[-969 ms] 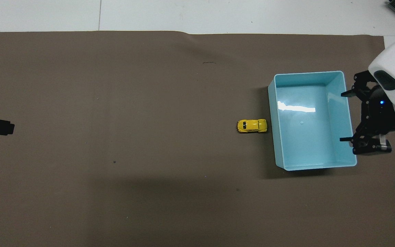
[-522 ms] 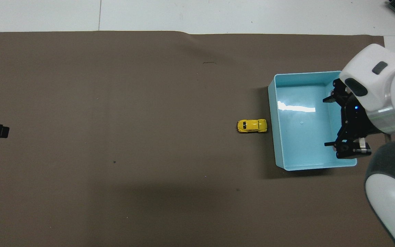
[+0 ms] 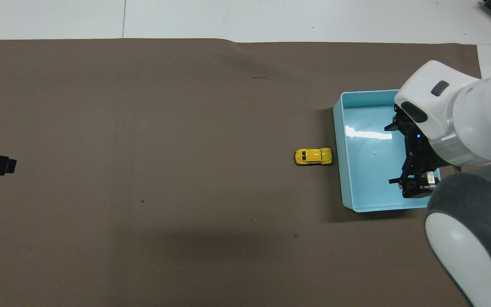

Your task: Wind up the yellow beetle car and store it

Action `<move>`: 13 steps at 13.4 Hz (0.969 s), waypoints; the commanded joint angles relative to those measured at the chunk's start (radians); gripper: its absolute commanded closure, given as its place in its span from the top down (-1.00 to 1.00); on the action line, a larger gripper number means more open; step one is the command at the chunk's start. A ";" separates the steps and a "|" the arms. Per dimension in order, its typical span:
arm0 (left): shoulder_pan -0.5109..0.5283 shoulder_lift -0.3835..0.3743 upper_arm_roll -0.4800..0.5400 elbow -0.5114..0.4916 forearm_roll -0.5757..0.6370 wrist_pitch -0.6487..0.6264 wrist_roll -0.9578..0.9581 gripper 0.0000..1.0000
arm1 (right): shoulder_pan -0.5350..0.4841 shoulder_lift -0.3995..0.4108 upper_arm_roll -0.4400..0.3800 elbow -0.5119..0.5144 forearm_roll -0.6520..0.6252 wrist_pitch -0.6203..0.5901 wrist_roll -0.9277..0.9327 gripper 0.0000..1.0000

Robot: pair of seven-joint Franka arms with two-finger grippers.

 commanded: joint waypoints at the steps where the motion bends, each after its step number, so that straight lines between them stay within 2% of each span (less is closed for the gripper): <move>1: 0.024 -0.001 0.006 0.011 -0.009 -0.018 0.002 1.00 | 0.014 -0.002 0.002 -0.054 -0.007 0.044 -0.004 1.00; 8: 0.019 0.000 0.011 0.013 0.002 -0.010 0.021 1.00 | 0.016 0.004 0.002 -0.112 0.002 0.120 -0.002 1.00; 13: 0.012 0.036 0.000 0.048 0.020 -0.008 0.061 1.00 | 0.016 0.015 0.002 -0.160 0.002 0.174 -0.005 1.00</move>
